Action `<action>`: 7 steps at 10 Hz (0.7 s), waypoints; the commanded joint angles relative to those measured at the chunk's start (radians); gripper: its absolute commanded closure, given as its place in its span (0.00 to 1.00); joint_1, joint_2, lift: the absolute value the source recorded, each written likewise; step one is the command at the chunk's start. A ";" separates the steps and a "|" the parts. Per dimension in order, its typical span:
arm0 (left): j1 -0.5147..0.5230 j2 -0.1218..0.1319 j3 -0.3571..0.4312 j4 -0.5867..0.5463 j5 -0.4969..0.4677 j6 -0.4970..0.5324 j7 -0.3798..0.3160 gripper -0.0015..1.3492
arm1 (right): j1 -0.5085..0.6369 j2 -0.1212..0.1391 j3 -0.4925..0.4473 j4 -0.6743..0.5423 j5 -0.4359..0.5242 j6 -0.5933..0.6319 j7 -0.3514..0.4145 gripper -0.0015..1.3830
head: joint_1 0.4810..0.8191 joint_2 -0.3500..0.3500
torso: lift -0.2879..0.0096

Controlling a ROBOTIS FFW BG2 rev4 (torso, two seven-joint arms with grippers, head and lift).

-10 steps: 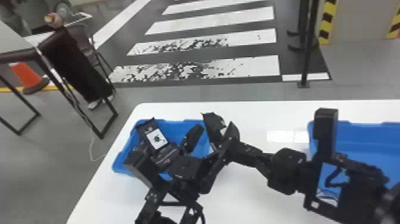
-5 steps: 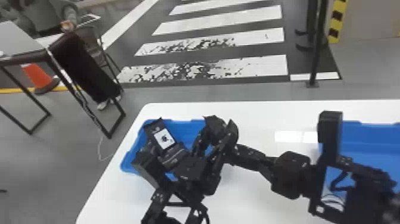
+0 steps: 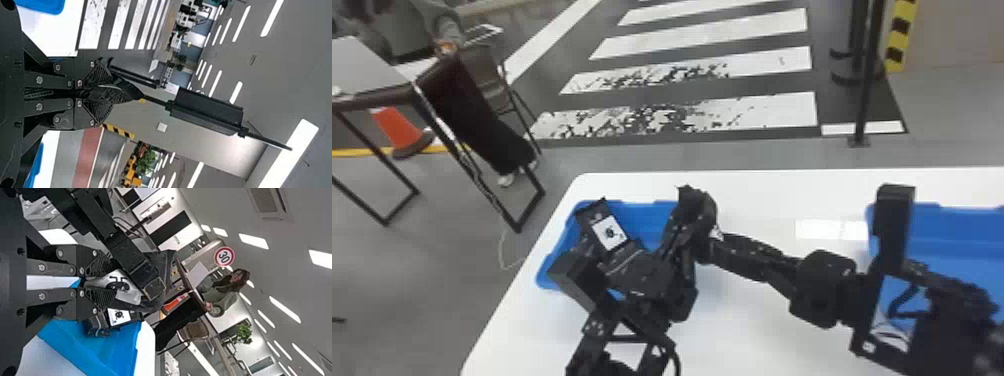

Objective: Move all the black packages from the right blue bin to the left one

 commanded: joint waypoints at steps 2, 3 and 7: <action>-0.087 -0.010 0.126 0.135 -0.148 -0.007 0.032 0.90 | 0.048 0.004 -0.061 0.031 -0.029 -0.032 0.010 0.10 | 0.63 1.00 | 0.52; -0.139 -0.018 0.191 0.223 -0.250 -0.007 0.038 0.90 | 0.072 0.009 -0.105 0.021 -0.021 -0.032 0.014 0.07 | 0.63 1.00 | 0.52; -0.227 -0.017 0.211 0.393 -0.330 -0.177 0.095 0.50 | 0.180 0.033 -0.312 -0.047 0.067 -0.032 0.014 0.11 | 0.63 1.00 | 0.52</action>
